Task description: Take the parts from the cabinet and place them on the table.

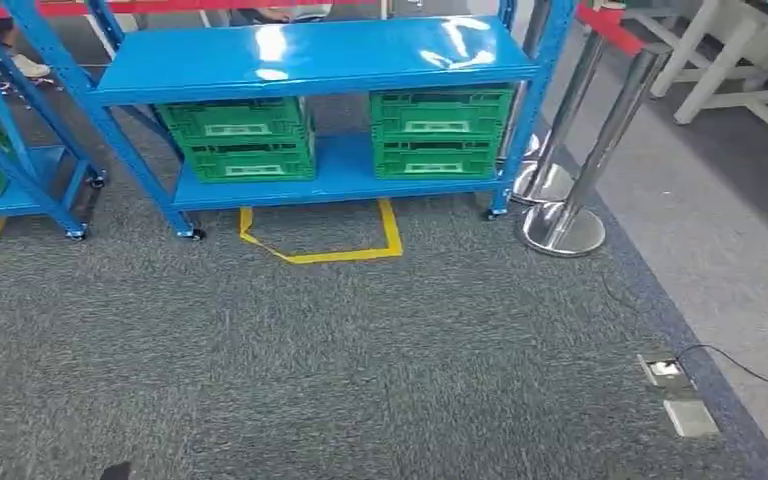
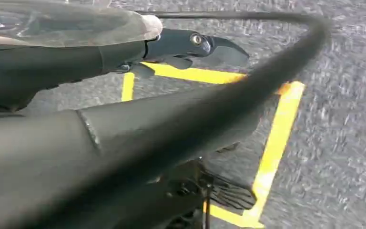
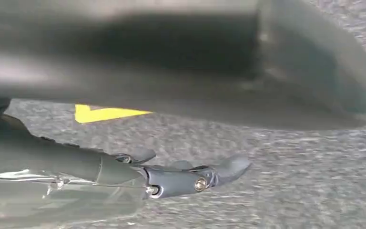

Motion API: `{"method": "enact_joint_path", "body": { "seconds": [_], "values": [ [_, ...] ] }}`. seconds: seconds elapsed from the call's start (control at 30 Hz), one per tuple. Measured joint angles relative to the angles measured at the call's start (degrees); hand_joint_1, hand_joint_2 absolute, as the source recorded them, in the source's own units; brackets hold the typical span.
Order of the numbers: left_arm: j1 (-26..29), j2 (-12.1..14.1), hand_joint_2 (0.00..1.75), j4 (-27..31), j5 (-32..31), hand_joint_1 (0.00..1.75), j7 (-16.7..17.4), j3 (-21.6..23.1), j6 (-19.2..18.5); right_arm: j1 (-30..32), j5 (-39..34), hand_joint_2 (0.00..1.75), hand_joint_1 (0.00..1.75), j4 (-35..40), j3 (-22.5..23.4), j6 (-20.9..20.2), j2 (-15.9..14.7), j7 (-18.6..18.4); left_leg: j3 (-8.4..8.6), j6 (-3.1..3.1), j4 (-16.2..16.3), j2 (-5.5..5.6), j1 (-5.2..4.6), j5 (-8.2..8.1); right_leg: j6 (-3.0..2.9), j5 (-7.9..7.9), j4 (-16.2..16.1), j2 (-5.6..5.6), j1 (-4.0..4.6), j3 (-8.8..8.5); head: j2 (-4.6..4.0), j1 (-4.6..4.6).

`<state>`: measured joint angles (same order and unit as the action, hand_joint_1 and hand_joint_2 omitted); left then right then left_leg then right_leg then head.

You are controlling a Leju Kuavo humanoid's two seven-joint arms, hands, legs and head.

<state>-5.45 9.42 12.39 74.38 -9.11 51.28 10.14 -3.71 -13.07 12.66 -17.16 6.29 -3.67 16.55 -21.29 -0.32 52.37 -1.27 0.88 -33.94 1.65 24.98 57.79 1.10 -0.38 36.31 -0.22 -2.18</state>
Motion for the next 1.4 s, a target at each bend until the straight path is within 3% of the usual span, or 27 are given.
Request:
{"method": "enact_joint_path", "body": {
  "seconds": [0.1, 0.17, 0.2, 0.27, 0.33, 0.37, 0.4, 0.43, 0.47, 0.5, 0.53, 0.57, 0.67, 0.7, 0.77, 0.83, 0.87, 0.9, 0.93, 1.0, 1.03, 1.1, 1.17, 1.23, 1.3, 1.33, 1.4],
  "values": [
    [-0.12, -0.13, 0.0, 0.0, 0.0, 0.0, 0.04, 0.0, 0.0, 0.2, -0.02, 0.0, 0.0, -0.02, -0.02, -0.02, 0.02, 0.0, 1.3, -1.42, 0.54, -0.16, -0.14, 1.69, -2.2, 0.32, -0.71, -0.88, 0.18, -2.1, 0.0, 0.54],
    [-0.33, -0.15, 0.0, 0.0, 0.0, 0.0, 0.04, 0.0, 0.0, 0.61, -0.04, 0.0, 0.0, -0.07, -0.02, -0.07, 0.04, 0.04, -4.01, -1.25, 10.06, 0.41, -0.06, 5.21, -2.99, 1.17, -3.08, -0.96, 0.09, -5.49, 0.0, 1.4],
    [-0.21, -0.15, 0.0, 0.0, 0.02, 0.0, 0.04, 0.0, 0.0, 0.56, -0.04, 0.0, 0.0, -0.11, -0.02, -0.22, 0.04, 0.04, -7.66, -1.09, 14.57, 0.7, -0.11, 5.15, -3.26, 1.6, -4.08, -1.12, 0.12, -6.91, 0.0, 1.7],
    [0.12, -0.24, 0.0, 0.0, 0.04, 0.0, 0.11, 0.0, 0.0, 0.55, -0.04, 0.0, 0.0, -0.17, -0.04, -0.37, 0.04, 0.04, -13.91, -1.24, 19.24, 0.9, -0.29, -0.29, -3.44, 2.88, -6.05, -1.77, 0.32, -10.51, 0.0, 2.29],
    [0.54, -0.28, 0.0, 0.0, 0.02, 0.0, 0.22, 0.0, 0.04, 0.72, -0.09, 0.0, 0.0, -0.22, -0.04, -0.44, 0.04, 0.02, -17.13, -1.1, 17.53, 0.9, -0.35, -5.63, -3.59, 4.58, -7.3, -2.44, 0.58, -14.24, 0.0, 2.71],
    [0.69, -0.28, 0.0, 0.0, 0.02, 0.0, 0.22, 0.0, 0.15, 0.71, -0.11, 0.0, 0.0, -0.24, -0.04, -0.44, 0.04, 0.02, -18.01, -0.87, 15.01, 0.91, -0.4, -5.77, -3.58, 5.59, -7.65, -2.69, 0.73, -15.96, 0.0, 2.9],
    [0.76, -0.28, 0.0, 0.0, 0.02, 0.0, 0.22, 0.0, 0.15, 0.69, -0.13, 0.0, 0.0, -0.24, -0.04, -0.46, 0.04, 0.02, -18.46, -0.49, 11.82, 0.95, -0.54, -3.53, -3.59, 6.61, -7.94, -2.82, 0.94, -17.48, 0.0, 3.12],
    [0.99, -0.2, 0.0, -0.02, 0.02, 0.0, 0.22, 0.0, 0.17, 0.76, -0.13, 0.0, 0.0, -0.24, -0.04, -0.46, 0.07, 0.02, -18.7, 0.43, 6.89, 1.05, -0.79, 3.98, -3.65, 8.04, -8.19, -2.79, 1.09, -18.57, 0.0, 3.77],
    [1.24, 0.13, 0.0, -0.09, 0.02, 0.0, 0.22, -0.02, 0.24, 0.98, -0.15, 0.0, 0.0, -0.35, -0.04, -0.63, 0.35, 0.0, -18.91, 1.33, 2.92, 1.14, -1.11, 14.28, -3.72, 9.3, -8.21, -2.93, 0.71, -19.57, 0.0, 3.72],
    [1.43, 0.02, 0.0, -0.09, 0.04, 0.0, 0.24, 0.0, 0.24, 0.71, -0.15, 0.0, 0.0, -0.46, -0.04, -0.72, 0.48, 0.0, -18.5, 0.76, 2.67, 1.54, -1.69, 16.24, -3.28, 10.67, -8.34, -3.58, 0.94, -20.83, 0.0, 3.08],
    [1.21, -0.02, 0.0, -0.09, 0.09, 0.0, 0.33, 0.0, 0.28, 0.35, -0.18, 0.0, 0.0, -0.44, -0.04, -0.79, 0.52, -0.09, -17.62, 0.44, 3.0, 1.4, -2.33, 14.07, -2.99, 11.51, -9.45, -3.37, 0.5, -21.9, 0.0, 3.06],
    [0.76, -0.04, 0.0, -0.07, 0.07, 0.0, 0.33, -0.02, 0.28, 0.23, -0.2, 0.0, 0.0, -0.39, -0.04, -0.78, 0.52, 0.02, -16.98, 1.11, 2.69, 1.54, -2.25, 13.21, -2.58, 10.86, -9.32, -3.31, 0.36, -24.05, 0.0, 3.14],
    [0.09, 0.35, 0.0, -0.09, 0.02, 0.0, 0.33, -0.02, 0.31, -0.65, -0.13, 0.0, 0.0, -0.39, -0.07, -0.87, 0.68, 0.07, -12.4, 1.95, 1.86, 1.33, -1.89, 10.45, -1.58, 6.16, 4.46, -2.41, 0.32, -17.81, -0.02, 3.47],
    [0.04, 0.46, 0.0, -0.09, 0.0, 0.0, 0.33, -0.04, 0.31, -0.7, -0.04, 0.0, 0.0, -0.39, -0.11, -1.11, 0.85, 0.09, -10.81, 2.32, 1.59, 1.18, -1.6, 9.33, -1.52, 6.5, 10.08, -2.04, 0.25, -14.14, 0.0, 3.25],
    [0.01, 0.46, 0.0, -0.09, 0.0, 0.0, 0.33, -0.04, 0.33, -0.58, -0.07, 0.0, 0.0, -0.44, -0.15, -1.16, 0.94, 0.02, -7.52, 2.18, 1.02, 1.3, -1.17, 6.97, -0.81, 12.55, 15.32, -1.8, -0.14, -7.59, 0.0, 3.01],
    [0.26, 0.35, 0.0, -0.09, -0.04, 0.0, 0.33, -0.04, 0.33, -0.16, -0.09, 0.0, 0.0, -0.55, -0.15, -1.18, 0.92, -0.07, -3.71, 1.72, 0.33, 1.76, -0.47, 4.65, -0.14, 19.05, 14.41, -1.73, -0.33, -3.24, 0.0, 2.6],
    [0.49, 0.29, 0.0, -0.09, -0.09, 0.0, 0.33, -0.04, 0.33, 0.11, -0.11, 0.0, 0.0, -0.55, -0.15, -1.2, 0.9, -0.07, -1.48, 1.43, -0.31, 1.8, -0.06, 3.69, 0.2, 19.76, 12.56, -1.72, -0.39, -1.71, 0.0, 2.21],
    [0.45, 0.18, 0.0, -0.09, -0.24, 0.0, 0.33, -0.04, 0.33, 0.29, -0.09, 0.0, 0.0, -0.61, -0.15, -1.31, 0.9, -0.04, 0.68, 1.16, -0.79, 1.77, 0.37, 2.88, 0.62, 17.9, 9.48, -1.61, -0.45, -0.35, 0.0, 1.9],
    [0.22, 0.09, 0.0, -0.09, -0.28, 0.0, 0.31, -0.04, 0.33, 0.34, -0.02, 0.0, 0.0, -0.63, -0.15, -1.42, 0.9, -0.07, 2.41, 0.74, -0.92, 1.8, 0.72, 1.68, 0.76, 12.06, 5.12, -1.35, -0.66, 0.57, 0.0, 1.48],
    [0.2, 0.15, 0.0, -0.11, -0.39, 0.0, 0.22, -0.04, 0.37, 0.6, 0.13, 0.0, 0.0, -0.94, -0.17, -1.55, 0.92, -0.33, 4.41, -0.16, -1.27, 2.08, 0.57, 0.01, 0.52, -5.51, -0.31, -0.1, -0.77, 1.06, 0.0, -0.29],
    [-0.37, 0.15, 0.0, -0.02, -0.42, 0.0, 0.09, -0.04, 0.37, -0.59, 0.18, 0.0, 0.0, -0.72, -0.2, -1.62, 0.92, -0.37, 4.42, -0.36, -2.38, 2.0, 0.27, -1.17, 0.12, -2.53, -0.19, -0.2, -0.66, 0.06, 0.0, -0.71],
    [-1.04, 0.33, 0.0, -0.02, -0.42, 0.0, 0.07, -0.09, 0.46, -1.36, 0.31, 0.0, 0.0, -0.24, -0.22, -1.6, 1.05, -0.41, 4.07, -1.25, -1.17, 1.71, 0.18, 0.72, -0.46, -2.58, -0.72, -1.14, -1.02, 0.28, 0.0, 0.13],
    [-0.99, 0.57, 0.0, -0.02, -0.42, 0.0, 0.07, -0.09, 0.5, -1.35, 0.39, 0.0, 0.0, -0.15, -0.26, -1.6, 1.09, -0.55, 3.62, -1.39, 1.6, 1.65, 0.56, 0.0, -1.8, -2.75, -0.85, -0.68, -0.92, -0.61, -0.02, 1.13],
    [-1.09, 0.42, 0.0, 0.0, -0.41, 0.0, 0.07, -0.09, 0.5, -1.13, 0.48, 0.0, 0.0, -0.2, -0.33, -1.53, 1.07, -0.74, -1.59, -2.05, 9.38, 1.59, 0.53, -4.18, -2.4, -2.34, -0.88, -0.5, -0.67, -0.63, 0.0, 2.29],
    [-0.58, 0.39, 0.0, 0.0, -0.37, 0.0, 0.07, -0.09, 0.48, -0.9, 0.52, 0.0, 0.0, -0.22, -0.41, -1.55, 1.07, -1.01, -6.69, -1.93, 15.96, 1.6, 0.54, -8.91, -2.8, -1.82, -0.88, -0.17, -0.22, -0.64, 0.0, 2.84],
    [-0.31, 0.37, 0.0, -0.02, -0.37, 0.0, 0.07, -0.09, 0.46, -0.77, 0.59, 0.0, 0.0, -0.24, -0.46, -1.64, 1.07, -1.03, -7.98, -1.86, 16.27, 1.59, 0.5, -8.6, -2.87, -1.63, -0.87, 0.05, 0.0, -0.74, 0.0, 3.08],
    [0.03, 0.39, 0.0, -0.02, -0.28, 0.0, 0.07, -0.09, 0.33, -0.62, 0.66, 0.0, 0.0, -0.24, -0.48, -1.84, 1.09, -1.11, -7.12, -0.94, 10.17, 1.46, -0.04, -3.21, -2.95, -1.19, -0.87, 0.73, 0.49, -1.25, 0.0, 3.84]
  ]
}}
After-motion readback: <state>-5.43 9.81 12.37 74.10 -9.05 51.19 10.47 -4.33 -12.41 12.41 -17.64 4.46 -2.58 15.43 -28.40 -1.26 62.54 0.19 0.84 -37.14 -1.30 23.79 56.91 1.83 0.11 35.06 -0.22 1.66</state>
